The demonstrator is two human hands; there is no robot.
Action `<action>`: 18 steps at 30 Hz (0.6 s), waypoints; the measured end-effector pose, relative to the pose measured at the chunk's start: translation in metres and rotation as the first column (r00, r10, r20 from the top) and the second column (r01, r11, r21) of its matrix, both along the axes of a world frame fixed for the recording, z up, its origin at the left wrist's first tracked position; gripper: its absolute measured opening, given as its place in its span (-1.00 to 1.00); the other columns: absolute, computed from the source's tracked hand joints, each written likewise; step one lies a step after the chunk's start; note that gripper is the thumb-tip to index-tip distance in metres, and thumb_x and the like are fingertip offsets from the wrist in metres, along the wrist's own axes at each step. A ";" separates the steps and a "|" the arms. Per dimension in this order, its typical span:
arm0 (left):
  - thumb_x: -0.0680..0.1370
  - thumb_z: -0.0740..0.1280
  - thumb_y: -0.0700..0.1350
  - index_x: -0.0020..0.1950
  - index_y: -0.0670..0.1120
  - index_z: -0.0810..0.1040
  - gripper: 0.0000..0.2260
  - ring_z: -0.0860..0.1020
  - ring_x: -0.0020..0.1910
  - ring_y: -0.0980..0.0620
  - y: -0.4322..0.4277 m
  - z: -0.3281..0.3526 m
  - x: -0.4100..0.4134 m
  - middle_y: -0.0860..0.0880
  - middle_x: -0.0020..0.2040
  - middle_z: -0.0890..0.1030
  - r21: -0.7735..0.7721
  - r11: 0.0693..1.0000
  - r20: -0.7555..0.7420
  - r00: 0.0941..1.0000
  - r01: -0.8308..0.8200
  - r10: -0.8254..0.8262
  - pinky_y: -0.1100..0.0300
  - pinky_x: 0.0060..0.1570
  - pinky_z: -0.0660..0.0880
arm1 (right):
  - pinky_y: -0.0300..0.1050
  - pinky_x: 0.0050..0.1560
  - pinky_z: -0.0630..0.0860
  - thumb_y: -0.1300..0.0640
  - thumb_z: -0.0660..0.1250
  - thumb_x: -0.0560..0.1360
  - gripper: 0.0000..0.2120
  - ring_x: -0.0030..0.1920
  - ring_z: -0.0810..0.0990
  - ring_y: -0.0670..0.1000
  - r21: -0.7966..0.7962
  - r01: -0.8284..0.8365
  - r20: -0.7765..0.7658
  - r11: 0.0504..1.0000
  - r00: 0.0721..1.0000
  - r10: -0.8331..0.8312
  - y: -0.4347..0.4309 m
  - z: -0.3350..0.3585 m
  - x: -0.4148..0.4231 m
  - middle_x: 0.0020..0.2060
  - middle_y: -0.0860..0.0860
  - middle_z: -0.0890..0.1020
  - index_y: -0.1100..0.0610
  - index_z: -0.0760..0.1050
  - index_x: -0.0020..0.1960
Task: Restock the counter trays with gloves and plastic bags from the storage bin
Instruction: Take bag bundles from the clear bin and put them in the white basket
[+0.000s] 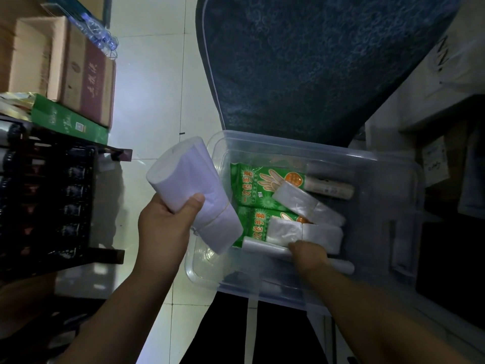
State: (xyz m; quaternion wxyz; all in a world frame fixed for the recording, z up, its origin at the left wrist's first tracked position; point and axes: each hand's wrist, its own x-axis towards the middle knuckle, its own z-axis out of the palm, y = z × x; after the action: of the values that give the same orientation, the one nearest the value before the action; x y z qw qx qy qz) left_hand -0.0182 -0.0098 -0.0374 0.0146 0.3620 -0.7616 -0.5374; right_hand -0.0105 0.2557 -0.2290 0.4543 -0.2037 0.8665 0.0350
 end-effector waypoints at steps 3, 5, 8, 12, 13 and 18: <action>0.39 0.44 0.00 -0.14 0.17 0.55 -0.89 0.61 -0.17 0.24 -0.003 0.011 0.004 0.18 -0.16 0.66 -0.020 1.000 -0.015 1.000 0.018 -0.019 0.20 -0.15 0.50 | -0.05 0.07 0.48 0.14 0.22 0.50 -0.75 0.11 0.58 0.11 -0.027 0.084 -0.040 0.996 0.996 -0.085 -0.001 0.026 -0.004 0.13 0.06 0.58 0.03 0.44 0.16; 0.41 0.44 -0.05 -0.20 0.14 0.53 -0.88 0.59 -0.23 0.28 -0.004 0.021 0.005 0.19 -0.22 0.64 -0.039 0.999 -0.037 0.999 0.013 -0.015 0.22 -0.22 0.46 | -0.05 0.03 0.50 0.11 0.23 0.47 -0.80 0.06 0.59 0.13 -0.086 0.196 -0.093 0.977 0.975 -0.204 -0.002 0.051 -0.009 0.06 0.08 0.62 0.04 0.48 0.09; 0.42 0.44 -0.09 -0.25 0.11 0.51 -0.85 0.56 -0.30 0.32 -0.003 0.038 0.008 0.18 -0.24 0.61 -0.036 0.999 -0.064 0.998 0.018 -0.021 0.24 -0.30 0.42 | -0.06 0.01 0.51 0.09 0.25 0.47 -0.77 0.06 0.60 0.15 -0.225 0.346 -0.186 0.911 0.903 -0.389 -0.001 0.093 -0.014 0.06 0.09 0.64 0.08 0.51 0.10; 0.43 0.43 -0.09 -0.20 0.00 0.54 -0.92 0.57 -0.25 0.16 0.000 0.062 0.015 0.08 -0.21 0.64 0.052 0.997 -0.119 0.992 0.055 -0.049 0.21 -0.32 0.41 | -0.05 -0.12 0.49 0.09 0.30 0.45 -0.74 0.01 0.60 0.20 -0.361 0.510 -0.293 0.781 0.733 -0.614 -0.001 0.164 -0.012 0.02 0.12 0.64 0.12 0.51 0.12; 0.43 0.43 -0.09 -0.20 -0.02 0.54 -0.92 0.57 -0.24 0.13 0.002 0.069 0.017 0.07 -0.22 0.64 0.079 0.995 -0.135 0.989 0.069 -0.058 0.20 -0.32 0.40 | -0.05 -0.17 0.49 0.10 0.31 0.43 -0.76 -0.04 0.60 0.21 -0.415 0.551 -0.301 0.724 0.668 -0.681 0.000 0.184 -0.008 -0.04 0.12 0.66 0.12 0.53 0.07; 0.39 0.44 0.00 -0.18 0.02 0.54 -0.87 0.59 -0.20 0.03 0.024 0.104 0.019 0.05 -0.19 0.63 0.232 0.954 -0.208 0.968 0.189 -0.142 0.13 -0.27 0.48 | -0.10 -0.31 0.41 0.20 0.39 0.35 -0.85 -0.28 0.53 -0.01 -0.709 0.599 -0.139 0.372 0.398 -0.907 0.009 0.276 0.018 -0.38 -0.07 0.55 0.02 0.45 -0.24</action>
State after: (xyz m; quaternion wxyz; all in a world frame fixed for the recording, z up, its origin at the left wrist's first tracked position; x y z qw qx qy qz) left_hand 0.0011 0.0138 0.0663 -0.0043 0.2430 -0.7107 -0.6602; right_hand 0.0075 0.2651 0.0467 0.0837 0.1342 0.9083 -0.3872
